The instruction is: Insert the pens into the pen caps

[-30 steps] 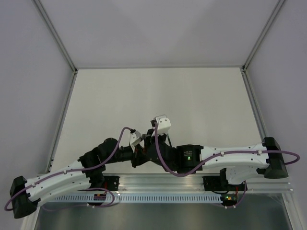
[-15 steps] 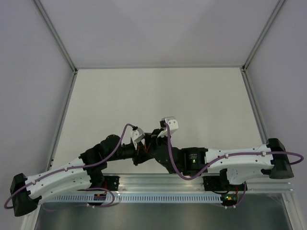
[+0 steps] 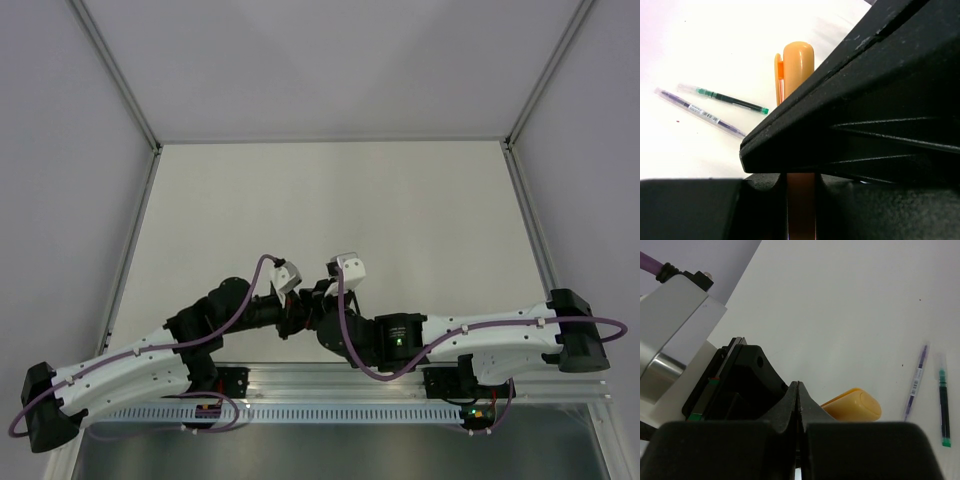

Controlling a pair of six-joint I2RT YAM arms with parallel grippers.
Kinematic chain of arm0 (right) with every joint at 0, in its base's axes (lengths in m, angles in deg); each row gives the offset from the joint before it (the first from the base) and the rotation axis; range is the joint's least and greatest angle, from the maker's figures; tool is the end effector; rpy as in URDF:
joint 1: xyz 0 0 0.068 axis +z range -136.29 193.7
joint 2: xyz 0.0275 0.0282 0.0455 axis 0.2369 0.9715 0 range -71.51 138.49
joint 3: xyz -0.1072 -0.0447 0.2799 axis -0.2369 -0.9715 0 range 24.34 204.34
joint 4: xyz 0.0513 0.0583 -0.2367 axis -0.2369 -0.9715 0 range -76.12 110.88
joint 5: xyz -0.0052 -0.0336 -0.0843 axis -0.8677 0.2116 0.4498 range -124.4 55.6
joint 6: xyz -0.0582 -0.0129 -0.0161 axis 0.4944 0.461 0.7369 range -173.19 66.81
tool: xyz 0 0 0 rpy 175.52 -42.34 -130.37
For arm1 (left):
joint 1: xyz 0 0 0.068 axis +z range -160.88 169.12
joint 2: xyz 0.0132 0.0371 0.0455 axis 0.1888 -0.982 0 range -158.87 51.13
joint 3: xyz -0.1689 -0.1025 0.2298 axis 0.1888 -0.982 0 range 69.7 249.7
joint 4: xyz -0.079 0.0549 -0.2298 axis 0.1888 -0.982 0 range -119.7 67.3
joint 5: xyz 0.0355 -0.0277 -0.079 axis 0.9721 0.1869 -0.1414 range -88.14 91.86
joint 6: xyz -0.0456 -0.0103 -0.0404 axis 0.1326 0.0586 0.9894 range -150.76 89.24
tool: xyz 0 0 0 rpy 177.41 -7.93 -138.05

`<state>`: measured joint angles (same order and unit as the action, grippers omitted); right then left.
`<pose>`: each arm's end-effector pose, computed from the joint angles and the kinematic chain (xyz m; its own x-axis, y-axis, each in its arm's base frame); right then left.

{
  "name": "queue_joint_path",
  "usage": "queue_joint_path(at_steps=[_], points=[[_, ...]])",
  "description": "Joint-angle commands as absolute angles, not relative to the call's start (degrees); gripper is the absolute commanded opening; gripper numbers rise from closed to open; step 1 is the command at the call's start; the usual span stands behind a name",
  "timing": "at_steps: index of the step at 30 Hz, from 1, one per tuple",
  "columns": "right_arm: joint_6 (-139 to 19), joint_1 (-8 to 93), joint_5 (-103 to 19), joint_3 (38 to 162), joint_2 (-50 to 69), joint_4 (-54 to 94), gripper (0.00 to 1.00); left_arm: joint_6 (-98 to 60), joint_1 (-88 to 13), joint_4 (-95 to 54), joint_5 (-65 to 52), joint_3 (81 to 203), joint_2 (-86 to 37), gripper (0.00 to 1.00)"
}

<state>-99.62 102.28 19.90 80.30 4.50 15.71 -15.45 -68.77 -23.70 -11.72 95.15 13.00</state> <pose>0.0447 0.2775 0.3336 -0.4167 0.2491 -0.8742 -0.3818 0.8248 0.4170 0.0669 -0.1269 0.2752 -0.3706 0.1078 -0.9225 0.8779 0.3649 -0.3100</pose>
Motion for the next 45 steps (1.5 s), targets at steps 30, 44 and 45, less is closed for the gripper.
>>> queue_joint_path(at_steps=[30, 44, 45], points=[[-87.02, 102.83, 30.46, 84.03, -25.18, -10.06, 0.05, 7.79, -61.72, -6.97, 11.02, 97.38, -9.05, 0.02], [-91.24, 102.91, 31.25, 75.14, -34.42, -14.10, 0.17, 20.83, -54.92, -5.38, 5.11, 94.40, -24.45, 0.03], [-91.33, 102.91, 31.08, 75.05, -34.25, -14.10, 0.18, 21.44, -54.92, -5.65, 5.90, 94.31, -24.89, 0.06]])
